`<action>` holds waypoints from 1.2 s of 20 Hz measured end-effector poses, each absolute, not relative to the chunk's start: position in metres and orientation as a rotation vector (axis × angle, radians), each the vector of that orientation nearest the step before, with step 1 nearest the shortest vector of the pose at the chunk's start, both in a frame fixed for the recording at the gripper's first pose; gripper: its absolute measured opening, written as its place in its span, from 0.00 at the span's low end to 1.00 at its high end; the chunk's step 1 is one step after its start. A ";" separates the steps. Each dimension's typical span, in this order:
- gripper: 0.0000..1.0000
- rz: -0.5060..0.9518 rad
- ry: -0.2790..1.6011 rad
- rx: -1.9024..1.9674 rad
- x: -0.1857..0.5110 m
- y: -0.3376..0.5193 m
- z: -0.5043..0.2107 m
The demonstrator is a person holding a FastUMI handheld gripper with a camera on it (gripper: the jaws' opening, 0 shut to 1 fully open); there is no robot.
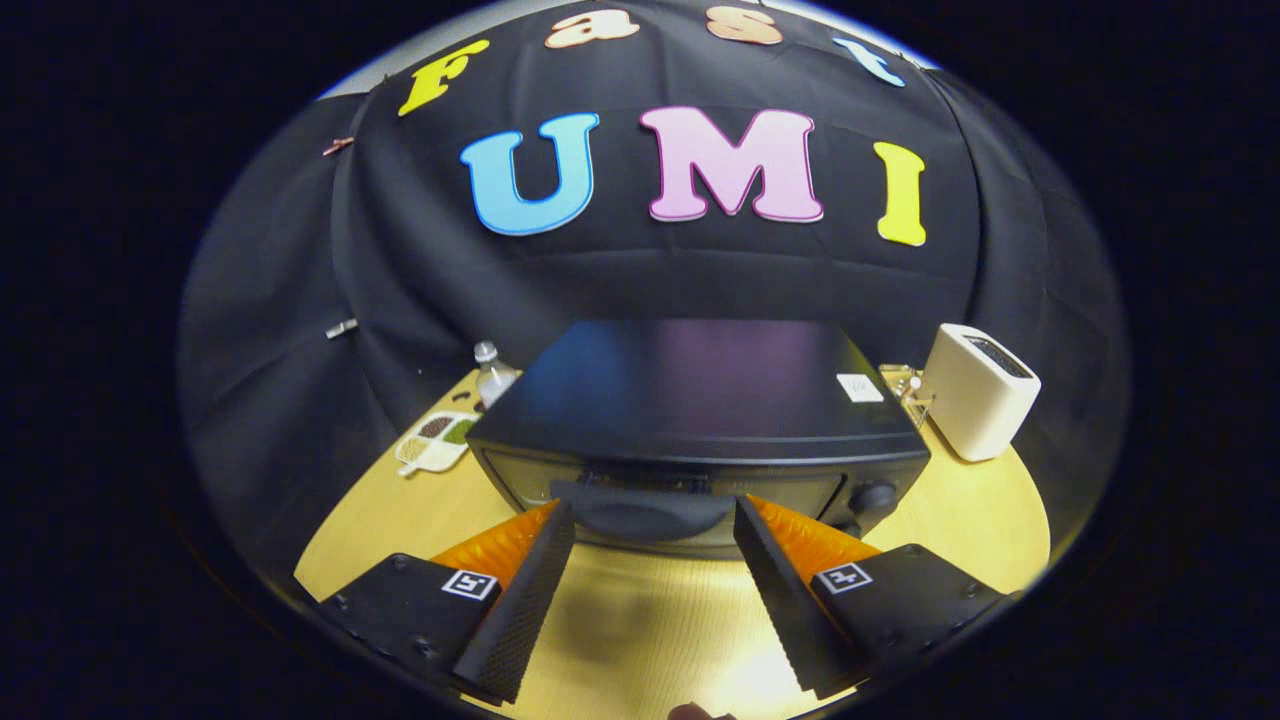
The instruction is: Open the toaster oven, put the food inside, and close the toaster oven door.
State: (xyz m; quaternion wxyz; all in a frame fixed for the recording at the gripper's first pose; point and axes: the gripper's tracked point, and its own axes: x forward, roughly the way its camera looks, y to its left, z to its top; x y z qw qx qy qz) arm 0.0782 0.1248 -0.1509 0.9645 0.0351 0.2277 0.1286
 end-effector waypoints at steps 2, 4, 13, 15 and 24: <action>0.99 0.257 0.411 0.075 0.083 0.118 -0.121; 0.99 0.242 0.355 0.068 0.085 0.103 -0.088; 0.99 0.102 0.185 0.093 0.050 0.000 0.014; 0.99 0.071 0.193 0.094 0.037 -0.022 0.009; 0.99 0.013 0.172 0.147 0.014 -0.053 0.011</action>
